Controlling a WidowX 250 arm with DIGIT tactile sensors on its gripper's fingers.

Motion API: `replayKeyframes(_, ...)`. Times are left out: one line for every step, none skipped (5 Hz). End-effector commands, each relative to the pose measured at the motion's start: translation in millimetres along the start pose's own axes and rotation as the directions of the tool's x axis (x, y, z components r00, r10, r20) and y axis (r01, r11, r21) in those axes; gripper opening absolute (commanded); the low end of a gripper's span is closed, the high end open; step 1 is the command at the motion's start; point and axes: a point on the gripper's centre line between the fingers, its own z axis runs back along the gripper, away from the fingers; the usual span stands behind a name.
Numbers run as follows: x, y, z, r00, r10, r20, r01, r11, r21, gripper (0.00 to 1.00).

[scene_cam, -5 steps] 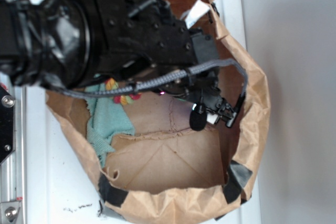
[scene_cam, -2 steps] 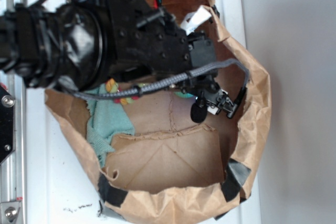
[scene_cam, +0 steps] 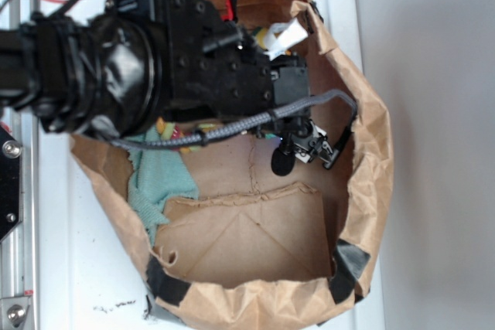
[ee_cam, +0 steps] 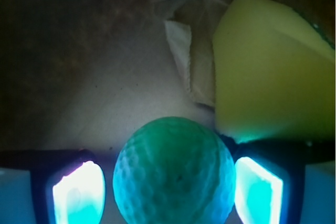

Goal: Grab the green ball.

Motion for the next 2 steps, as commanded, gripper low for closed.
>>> replayKeyframes(3.6, -0.8, 8.2, 0.998, -0.011, 0.055, 0.012, 1.0, -0.005, 0.0)
replayKeyframes(3.4, 0.0, 9.9, 0.998, -0.018, 0.061, 0.019, 1.0, -0.005, 0.0)
